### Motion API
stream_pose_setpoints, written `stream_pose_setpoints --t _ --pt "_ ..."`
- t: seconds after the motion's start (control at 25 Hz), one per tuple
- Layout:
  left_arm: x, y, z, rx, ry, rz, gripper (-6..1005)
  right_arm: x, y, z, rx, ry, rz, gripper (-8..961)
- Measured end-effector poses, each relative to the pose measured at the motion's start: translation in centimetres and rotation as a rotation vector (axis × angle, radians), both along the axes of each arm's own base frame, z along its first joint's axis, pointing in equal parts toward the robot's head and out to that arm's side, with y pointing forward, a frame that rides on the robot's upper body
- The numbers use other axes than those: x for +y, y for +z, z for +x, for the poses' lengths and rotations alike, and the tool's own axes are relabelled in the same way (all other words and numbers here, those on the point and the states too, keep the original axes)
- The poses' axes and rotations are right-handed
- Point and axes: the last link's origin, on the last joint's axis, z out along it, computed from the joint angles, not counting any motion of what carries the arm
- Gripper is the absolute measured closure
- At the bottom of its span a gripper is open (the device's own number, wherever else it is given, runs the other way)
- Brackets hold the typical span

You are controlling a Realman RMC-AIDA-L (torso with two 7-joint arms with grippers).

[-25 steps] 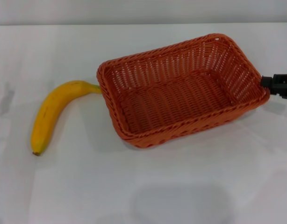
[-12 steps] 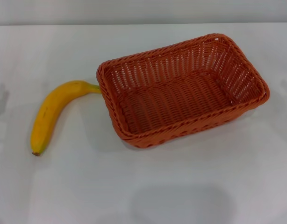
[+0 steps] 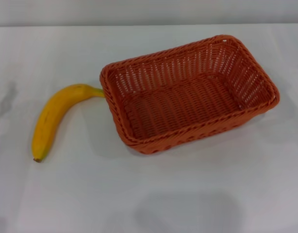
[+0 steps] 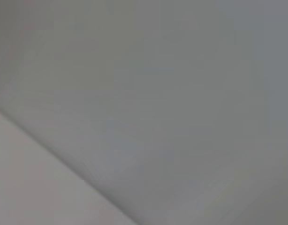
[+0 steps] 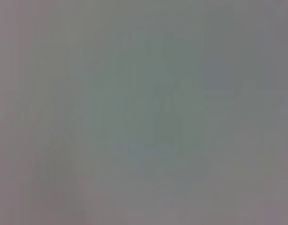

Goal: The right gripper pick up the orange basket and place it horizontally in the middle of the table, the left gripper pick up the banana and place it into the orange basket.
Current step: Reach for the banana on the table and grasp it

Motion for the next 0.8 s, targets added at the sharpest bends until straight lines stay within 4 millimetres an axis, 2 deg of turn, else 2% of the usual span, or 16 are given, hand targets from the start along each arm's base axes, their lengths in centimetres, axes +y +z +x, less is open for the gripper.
stream_pose_setpoints --t 0.12,0.32,0.48,0.64,0.8 --pt "1.1 0.8 0.3 -0.035 -0.033 -0.126 110 0.3 -1.6 0.1 -0.082 -0.010 0.137 457" --pt "3.2 2.3 1.8 -0.028 -0.104 -0.313 110 0.5 -2.4 0.6 -0.182 -0.071 0.257 446" --pt "4.6 4.7 3.2 0.048 -0.158 -0.449 110 1.2 -3.0 0.8 -0.208 -0.124 0.269 437" --pt "5.5 8.3 5.2 0.144 -0.211 -0.555 110 1.7 -2.9 1.2 -0.224 -0.161 0.253 428" --pt "6.2 10.5 7.4 0.248 -0.229 -0.706 110 2.1 -2.8 1.5 -0.242 -0.182 0.244 419"
